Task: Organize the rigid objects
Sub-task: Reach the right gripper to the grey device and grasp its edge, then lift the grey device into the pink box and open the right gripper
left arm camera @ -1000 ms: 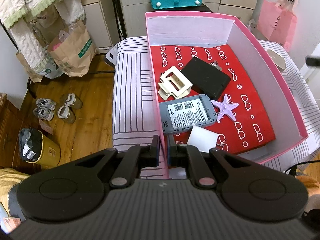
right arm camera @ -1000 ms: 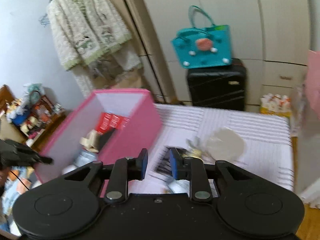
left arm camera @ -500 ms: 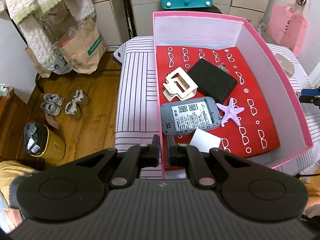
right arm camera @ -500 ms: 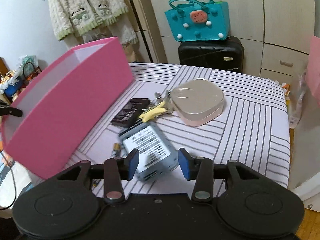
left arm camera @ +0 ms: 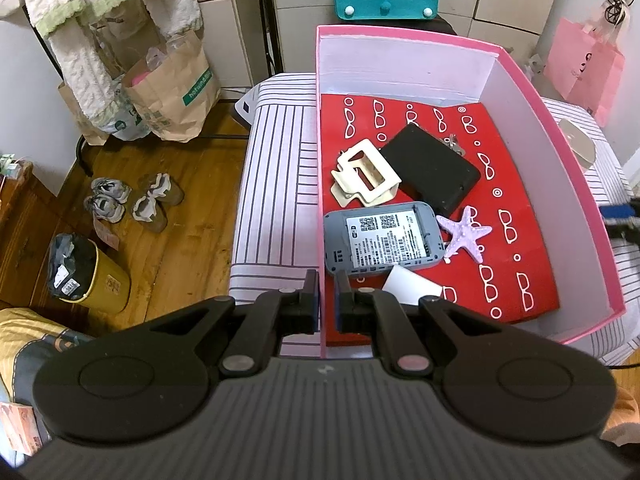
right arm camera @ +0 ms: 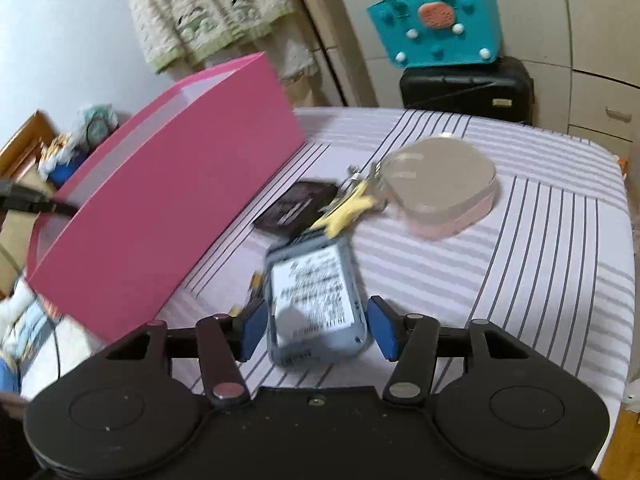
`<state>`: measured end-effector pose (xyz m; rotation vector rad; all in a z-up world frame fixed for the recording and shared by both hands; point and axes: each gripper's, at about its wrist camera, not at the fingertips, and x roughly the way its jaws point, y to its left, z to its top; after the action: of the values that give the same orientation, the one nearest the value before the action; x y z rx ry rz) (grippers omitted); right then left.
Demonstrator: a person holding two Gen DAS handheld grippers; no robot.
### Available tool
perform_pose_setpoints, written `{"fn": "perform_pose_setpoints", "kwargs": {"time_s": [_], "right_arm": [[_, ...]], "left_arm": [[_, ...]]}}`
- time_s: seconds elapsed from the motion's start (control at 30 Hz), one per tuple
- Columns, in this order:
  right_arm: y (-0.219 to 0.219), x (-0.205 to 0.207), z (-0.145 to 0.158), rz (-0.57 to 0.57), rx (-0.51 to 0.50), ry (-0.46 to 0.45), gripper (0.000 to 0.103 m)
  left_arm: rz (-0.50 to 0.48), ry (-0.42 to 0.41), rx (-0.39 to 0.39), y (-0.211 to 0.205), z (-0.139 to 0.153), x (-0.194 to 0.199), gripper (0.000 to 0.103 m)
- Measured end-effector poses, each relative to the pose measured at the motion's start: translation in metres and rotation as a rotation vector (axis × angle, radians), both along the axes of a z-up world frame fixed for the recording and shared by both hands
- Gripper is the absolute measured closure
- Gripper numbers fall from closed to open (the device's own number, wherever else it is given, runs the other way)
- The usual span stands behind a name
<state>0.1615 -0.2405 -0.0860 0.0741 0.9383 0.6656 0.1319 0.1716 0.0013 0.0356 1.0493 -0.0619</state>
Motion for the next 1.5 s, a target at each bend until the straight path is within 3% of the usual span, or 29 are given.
{"fn": "perform_pose_setpoints", "kwargs": {"time_s": [0.17,0.37,0.6,0.77,0.83,0.93,1.13,1.27,1.43,1.5], "right_arm": [[0.021,-0.03,0.007,0.084,-0.149,-0.046,0.042],[0.041,-0.032,0.006,0.053,-0.255,-0.13,0.038],[0.032,-0.018,-0.001,-0.016,-0.212,-0.183,0.031],[0.036,-0.009,-0.009,-0.007,-0.226,-0.232,0.014],[0.037,-0.007,-0.011,-0.001,-0.213,-0.256,0.014],[0.039,-0.008,-0.005,0.022,-0.197,-0.254,0.033],[0.035,-0.023,0.009,-0.069,-0.288,-0.082,0.035],[0.031,-0.031,0.012,-0.068,-0.262,-0.012,0.034],[0.04,-0.023,0.006,-0.038,-0.297,-0.086,0.031],[0.042,-0.024,0.006,-0.033,-0.286,-0.109,0.038]], "left_arm": [[0.003,-0.008,-0.002,0.001,0.0,-0.001,0.097],[0.009,-0.009,0.0,-0.001,-0.001,0.0,0.097],[0.011,-0.015,0.0,-0.001,0.0,-0.002,0.097],[0.017,-0.019,-0.008,0.0,0.0,-0.003,0.097],[0.018,-0.019,-0.009,-0.001,0.001,-0.003,0.097],[0.02,-0.017,-0.009,0.0,0.001,-0.002,0.097],[0.021,-0.018,-0.007,0.001,0.0,-0.002,0.097],[0.014,-0.014,-0.001,0.002,0.001,-0.002,0.097],[0.009,-0.009,0.01,0.0,0.001,-0.001,0.097],[0.005,-0.011,0.013,0.0,0.001,-0.001,0.097]]}}
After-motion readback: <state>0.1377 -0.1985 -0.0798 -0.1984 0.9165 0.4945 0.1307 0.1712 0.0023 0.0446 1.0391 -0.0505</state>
